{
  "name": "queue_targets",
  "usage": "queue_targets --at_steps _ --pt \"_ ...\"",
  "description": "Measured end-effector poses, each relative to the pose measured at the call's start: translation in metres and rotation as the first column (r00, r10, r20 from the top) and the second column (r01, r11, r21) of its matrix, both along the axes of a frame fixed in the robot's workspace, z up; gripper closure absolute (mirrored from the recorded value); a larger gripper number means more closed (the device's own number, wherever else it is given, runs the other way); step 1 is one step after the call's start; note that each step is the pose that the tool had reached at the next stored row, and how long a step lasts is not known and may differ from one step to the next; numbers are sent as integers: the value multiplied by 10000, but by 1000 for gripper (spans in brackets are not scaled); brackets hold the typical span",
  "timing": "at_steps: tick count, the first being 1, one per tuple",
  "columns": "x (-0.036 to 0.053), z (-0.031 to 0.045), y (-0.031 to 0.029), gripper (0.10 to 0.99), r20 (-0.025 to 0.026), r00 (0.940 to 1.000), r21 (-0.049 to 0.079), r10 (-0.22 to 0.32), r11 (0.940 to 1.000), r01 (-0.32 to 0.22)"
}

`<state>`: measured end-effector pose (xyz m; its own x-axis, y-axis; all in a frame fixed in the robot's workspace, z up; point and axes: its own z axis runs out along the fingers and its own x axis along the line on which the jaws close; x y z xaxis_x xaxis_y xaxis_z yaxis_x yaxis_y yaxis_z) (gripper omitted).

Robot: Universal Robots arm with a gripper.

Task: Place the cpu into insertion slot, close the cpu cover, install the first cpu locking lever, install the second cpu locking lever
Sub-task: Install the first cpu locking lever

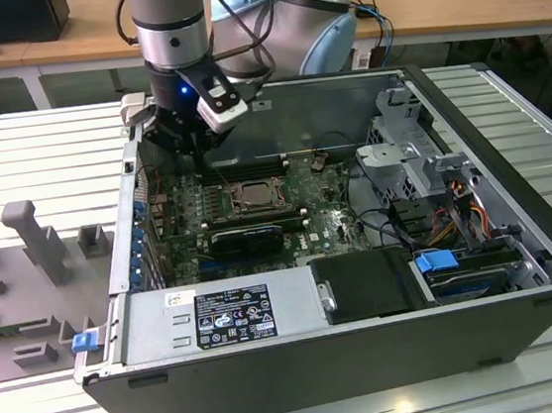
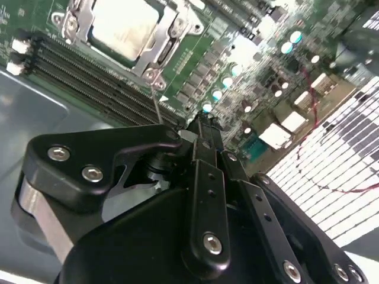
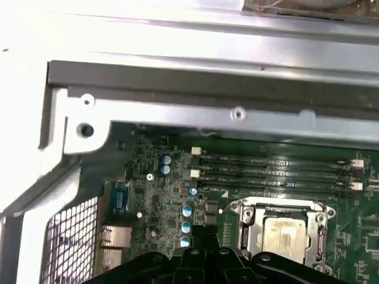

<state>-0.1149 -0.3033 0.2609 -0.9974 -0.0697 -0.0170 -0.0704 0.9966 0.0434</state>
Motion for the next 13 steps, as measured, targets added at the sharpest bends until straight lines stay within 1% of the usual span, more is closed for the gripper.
queue_targets --at_steps 1,2,5,6,8,9,11,13 --pt "-1 -21 72 980 0 10000 1 -2 10000 2" --pt "2 -30 105 980 0 10000 0 -1 10000 1" --pt "87 -33 111 980 0 10000 1 -2 10000 2" --pt "129 -33 111 980 0 10000 1 -1 10000 1" --pt "231 -34 111 980 0 10000 1 -4 10000 4" --pt "267 -34 111 980 1 10000 1 -2 10000 2" --pt "408 -40 111 980 -3 10000 0 -7 10000 7" --pt "483 -47 111 980 -8 10000 0 -9 10000 9"
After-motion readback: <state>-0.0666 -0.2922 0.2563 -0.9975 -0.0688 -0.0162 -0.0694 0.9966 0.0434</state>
